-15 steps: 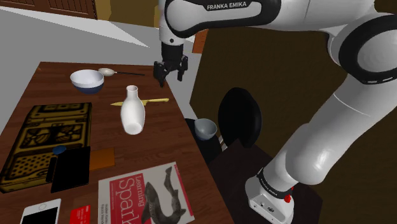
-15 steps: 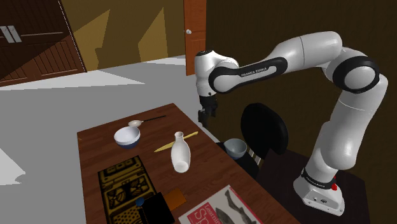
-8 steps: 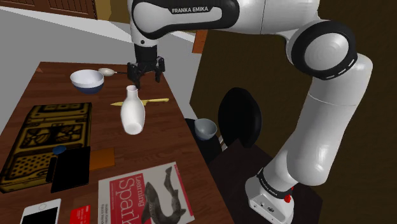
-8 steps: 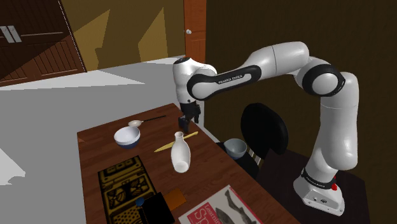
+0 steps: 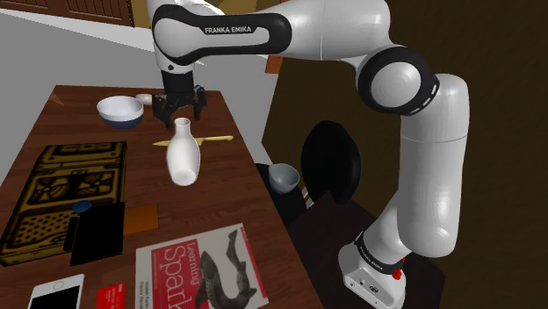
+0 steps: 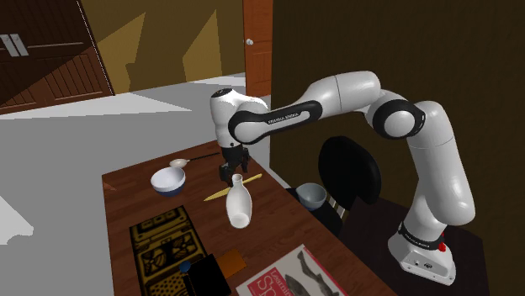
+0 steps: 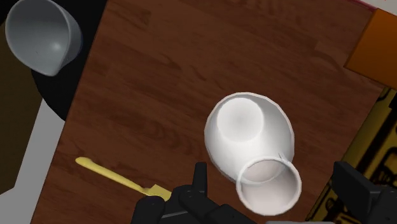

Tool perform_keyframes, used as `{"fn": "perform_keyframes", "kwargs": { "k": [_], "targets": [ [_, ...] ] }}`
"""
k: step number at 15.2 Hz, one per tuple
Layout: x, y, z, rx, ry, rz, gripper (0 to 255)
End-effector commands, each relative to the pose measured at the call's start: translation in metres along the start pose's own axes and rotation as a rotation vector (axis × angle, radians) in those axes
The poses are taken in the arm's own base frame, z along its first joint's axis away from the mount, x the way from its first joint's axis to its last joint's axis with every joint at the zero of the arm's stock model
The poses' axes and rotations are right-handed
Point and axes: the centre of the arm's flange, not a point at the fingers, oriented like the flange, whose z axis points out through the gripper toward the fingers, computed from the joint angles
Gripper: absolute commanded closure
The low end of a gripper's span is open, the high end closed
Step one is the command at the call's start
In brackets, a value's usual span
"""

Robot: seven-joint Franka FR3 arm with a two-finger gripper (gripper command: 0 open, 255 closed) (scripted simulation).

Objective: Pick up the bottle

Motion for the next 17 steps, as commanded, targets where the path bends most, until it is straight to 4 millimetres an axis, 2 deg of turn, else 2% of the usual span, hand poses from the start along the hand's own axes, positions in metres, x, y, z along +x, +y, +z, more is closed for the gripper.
{"fn": "perform_keyframes", "kwargs": {
  "k": [1, 4, 6, 7, 16, 17],
  "targets": [
    [0.001, 0.0, 0.011, 0.0, 0.0, 0.0, 0],
    [0.003, 0.0, 0.024, 0.0, 0.0, 0.0, 0],
    [0.003, -0.001, 0.024, 0.0, 0.0, 0.0, 0],
    [0.003, -0.001, 0.024, 0.0, 0.0, 0.0, 255],
    [0.003, -0.001, 0.024, 0.0, 0.0, 0.0, 255],
    [0.002, 0.0, 0.019, 0.0, 0.0, 0.0, 255]
  ]
}}
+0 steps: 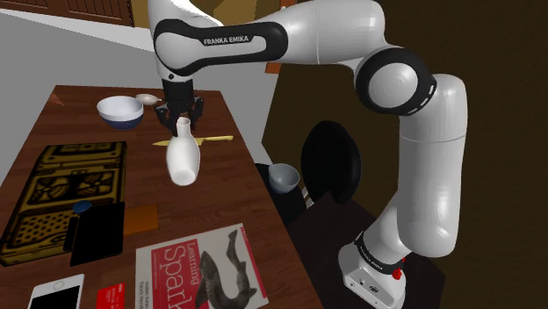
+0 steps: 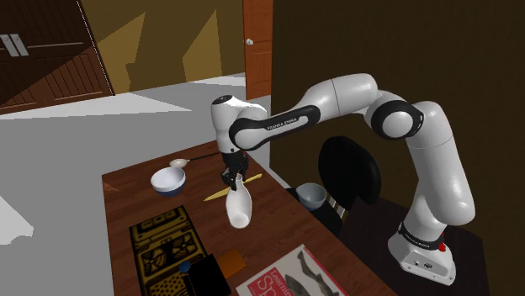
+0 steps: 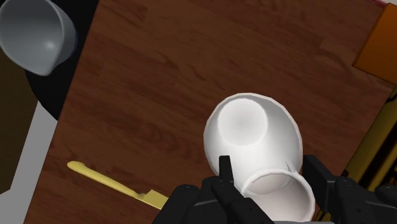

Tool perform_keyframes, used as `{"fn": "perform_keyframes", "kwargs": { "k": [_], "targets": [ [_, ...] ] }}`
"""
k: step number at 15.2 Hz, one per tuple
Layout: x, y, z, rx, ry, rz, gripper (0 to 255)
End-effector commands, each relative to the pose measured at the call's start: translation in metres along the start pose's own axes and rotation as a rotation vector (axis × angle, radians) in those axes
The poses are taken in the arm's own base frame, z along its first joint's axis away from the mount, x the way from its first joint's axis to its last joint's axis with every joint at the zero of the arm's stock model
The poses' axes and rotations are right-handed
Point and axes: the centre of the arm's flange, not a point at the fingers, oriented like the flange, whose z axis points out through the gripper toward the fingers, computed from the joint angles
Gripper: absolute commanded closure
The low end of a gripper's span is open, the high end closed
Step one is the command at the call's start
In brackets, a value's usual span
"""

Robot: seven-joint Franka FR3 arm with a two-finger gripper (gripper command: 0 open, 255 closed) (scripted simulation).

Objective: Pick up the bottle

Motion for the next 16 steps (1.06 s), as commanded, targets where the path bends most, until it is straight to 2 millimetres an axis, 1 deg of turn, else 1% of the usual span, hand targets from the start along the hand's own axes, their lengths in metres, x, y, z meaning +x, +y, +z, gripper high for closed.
{"fn": "perform_keyframes", "kwargs": {
  "k": [1, 14, 16],
  "targets": [
    [-0.001, 0.001, -0.008, 0.0, 0.0, 0.0, 255],
    [-0.007, 0.003, -0.076, 0.0, 0.0, 0.0, 255],
    [-0.007, 0.003, -0.077, 0.0, 0.0, 0.0, 255]
  ]
}}
